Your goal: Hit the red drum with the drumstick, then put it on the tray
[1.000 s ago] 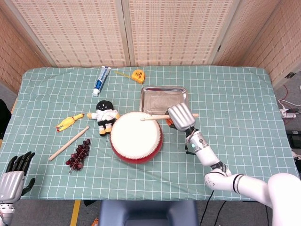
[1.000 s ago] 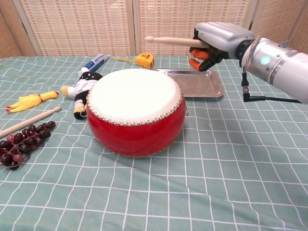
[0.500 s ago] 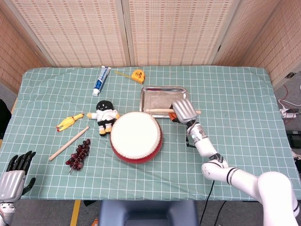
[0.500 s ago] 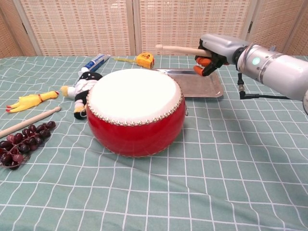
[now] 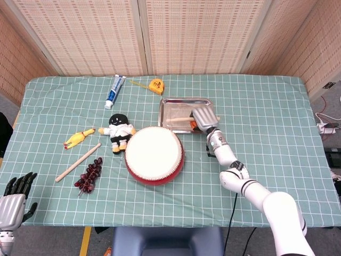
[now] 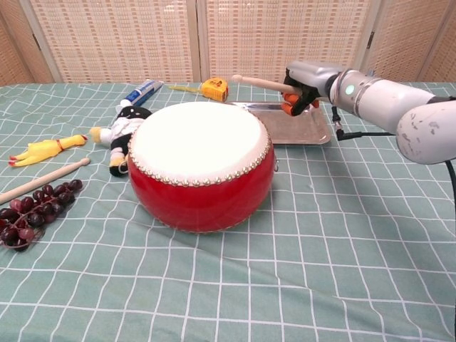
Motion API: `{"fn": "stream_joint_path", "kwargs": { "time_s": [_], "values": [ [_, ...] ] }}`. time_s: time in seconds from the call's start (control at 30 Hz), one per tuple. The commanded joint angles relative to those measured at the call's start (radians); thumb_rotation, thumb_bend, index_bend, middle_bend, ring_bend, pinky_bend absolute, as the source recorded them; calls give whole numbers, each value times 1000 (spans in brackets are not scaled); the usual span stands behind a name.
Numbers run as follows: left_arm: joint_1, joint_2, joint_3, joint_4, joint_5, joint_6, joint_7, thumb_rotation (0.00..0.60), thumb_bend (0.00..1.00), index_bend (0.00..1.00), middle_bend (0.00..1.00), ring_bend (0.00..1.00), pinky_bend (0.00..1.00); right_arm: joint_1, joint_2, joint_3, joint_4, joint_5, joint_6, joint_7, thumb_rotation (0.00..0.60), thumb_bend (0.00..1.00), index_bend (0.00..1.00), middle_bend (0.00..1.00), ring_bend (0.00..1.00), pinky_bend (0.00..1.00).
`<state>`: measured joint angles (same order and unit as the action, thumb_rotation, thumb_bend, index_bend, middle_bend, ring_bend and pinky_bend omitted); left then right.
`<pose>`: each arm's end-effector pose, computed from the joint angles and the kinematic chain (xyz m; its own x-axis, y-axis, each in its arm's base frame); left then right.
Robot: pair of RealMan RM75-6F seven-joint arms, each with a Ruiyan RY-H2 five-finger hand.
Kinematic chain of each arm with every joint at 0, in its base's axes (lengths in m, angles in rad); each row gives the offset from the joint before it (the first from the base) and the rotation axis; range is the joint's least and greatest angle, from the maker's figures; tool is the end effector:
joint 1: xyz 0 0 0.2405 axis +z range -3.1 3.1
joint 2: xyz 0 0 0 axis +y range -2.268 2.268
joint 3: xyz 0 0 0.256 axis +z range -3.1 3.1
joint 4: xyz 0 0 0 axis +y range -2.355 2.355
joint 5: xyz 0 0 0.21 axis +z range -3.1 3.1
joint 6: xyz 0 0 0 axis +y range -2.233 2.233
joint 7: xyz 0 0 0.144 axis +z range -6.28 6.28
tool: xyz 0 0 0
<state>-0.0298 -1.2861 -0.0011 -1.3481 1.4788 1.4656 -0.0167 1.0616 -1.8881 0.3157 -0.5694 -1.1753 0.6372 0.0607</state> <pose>-0.3621 0.1537 0.1222 0.4630 0.0882 0.8819 0.8806 0.0676 -0.4691 -0.1305 -0.4821 -0.0407 0.4408 -0.2088 0.8730 -0.8834 -0.2731 0.3808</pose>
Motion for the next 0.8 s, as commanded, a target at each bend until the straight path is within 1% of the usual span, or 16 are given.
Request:
{"fn": "stream_joint_path", "kwargs": {
  "time_s": [0.03,0.2,0.3,0.43,0.5,0.53,0.63,0.8],
  "values": [
    [0,1,0,0,-3,-3,1,600,311,78,51,82,20,31,-46,-1,75,-9,-33,33,600,508,768,571,520,562],
    [0,-1,-2,4,-4,-4,-4,600,311,79,50,82,20,61,-92,3,165,-3,-74,25,600,485,654,462,411,497],
    [0,-3,-2,9,-8,-9,-7,600,310,78,51,83,20,73,-115,5,208,4,-97,2,600,480,601,421,346,461],
    [1,-4,-2,15,-8,-9,-14,600,311,79,51,82,20,88,-135,29,232,31,-121,-14,600,469,478,350,221,346],
    [2,-4,-2,18,-10,-10,-16,600,311,79,50,82,20,92,-139,30,237,31,-114,-28,600,466,423,322,184,303],
    [2,-5,-2,19,-10,-11,-17,600,311,79,50,82,20,94,-141,30,239,32,-118,-37,600,464,377,301,161,283],
    [2,-7,-2,22,-9,-9,-22,600,311,80,50,82,20,99,-144,38,240,43,-126,-59,600,458,300,270,132,263],
    [2,-8,-1,27,-9,-11,-24,600,310,83,50,83,20,98,-146,46,241,59,-136,-94,600,451,240,254,123,260]
  ]
}}
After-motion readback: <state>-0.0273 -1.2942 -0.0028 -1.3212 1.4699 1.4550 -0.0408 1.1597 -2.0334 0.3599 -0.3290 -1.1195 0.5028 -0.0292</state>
